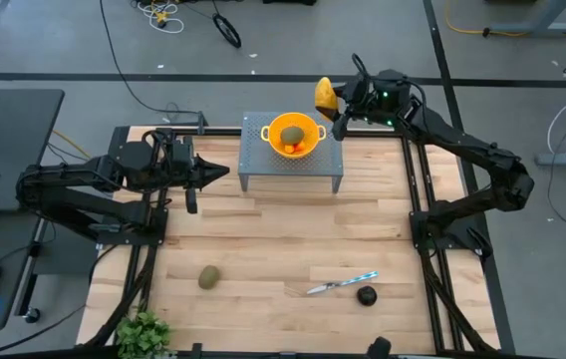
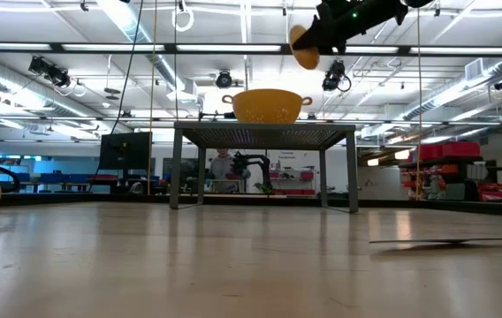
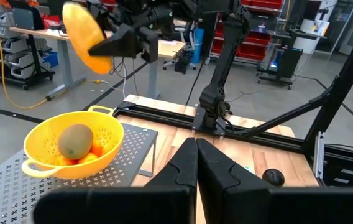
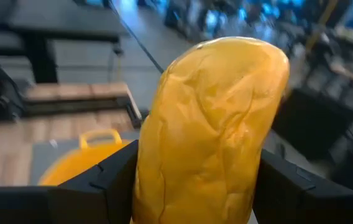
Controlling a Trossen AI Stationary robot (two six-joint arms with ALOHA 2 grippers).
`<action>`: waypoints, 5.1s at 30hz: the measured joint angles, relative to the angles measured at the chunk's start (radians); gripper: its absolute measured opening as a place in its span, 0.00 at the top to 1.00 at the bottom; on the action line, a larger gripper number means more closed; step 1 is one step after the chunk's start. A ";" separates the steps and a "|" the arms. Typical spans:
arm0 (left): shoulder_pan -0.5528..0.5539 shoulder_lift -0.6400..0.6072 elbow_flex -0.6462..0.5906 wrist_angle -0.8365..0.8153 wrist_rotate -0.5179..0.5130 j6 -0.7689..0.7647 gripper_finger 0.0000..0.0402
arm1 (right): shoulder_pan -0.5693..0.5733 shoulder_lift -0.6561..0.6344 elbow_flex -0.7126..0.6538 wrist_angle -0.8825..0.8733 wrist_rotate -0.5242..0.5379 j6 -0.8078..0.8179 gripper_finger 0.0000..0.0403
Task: Pick & Place Fruit
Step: Put the yellow mango into the yellow strainer bowl on the shelf, then put the brown kiwi into the yellow strainer bowl on the shelf
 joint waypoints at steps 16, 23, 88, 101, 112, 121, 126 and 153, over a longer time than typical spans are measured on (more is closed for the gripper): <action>0.000 0.000 0.000 0.000 -0.001 -0.011 0.99 | 0.000 0.118 0.000 0.285 -0.175 0.027 0.38; 0.000 0.000 0.000 0.000 -0.004 -0.011 0.99 | 0.000 0.181 0.000 0.301 -0.173 -0.006 0.38; 0.000 0.000 0.000 -0.001 -0.022 -0.018 0.99 | 0.004 0.205 0.000 0.200 -0.097 -0.003 0.20; 0.000 0.000 0.000 -0.002 -0.022 -0.010 0.99 | 0.009 0.088 0.000 0.071 -0.096 0.010 0.20; 0.000 0.000 0.000 -0.002 -0.022 -0.011 0.99 | 0.055 0.086 0.000 -0.046 -0.096 0.010 0.20; 0.000 0.000 0.000 -0.002 -0.022 -0.011 0.99 | 0.143 0.087 0.000 -0.069 -0.096 0.017 0.24; 0.000 0.000 0.000 -0.002 -0.024 -0.011 0.99 | 0.192 0.087 0.000 -0.068 -0.095 0.028 0.28; 0.000 0.000 0.000 -0.001 -0.026 0.003 0.99 | 0.217 -0.137 0.000 -0.092 -0.095 0.270 0.67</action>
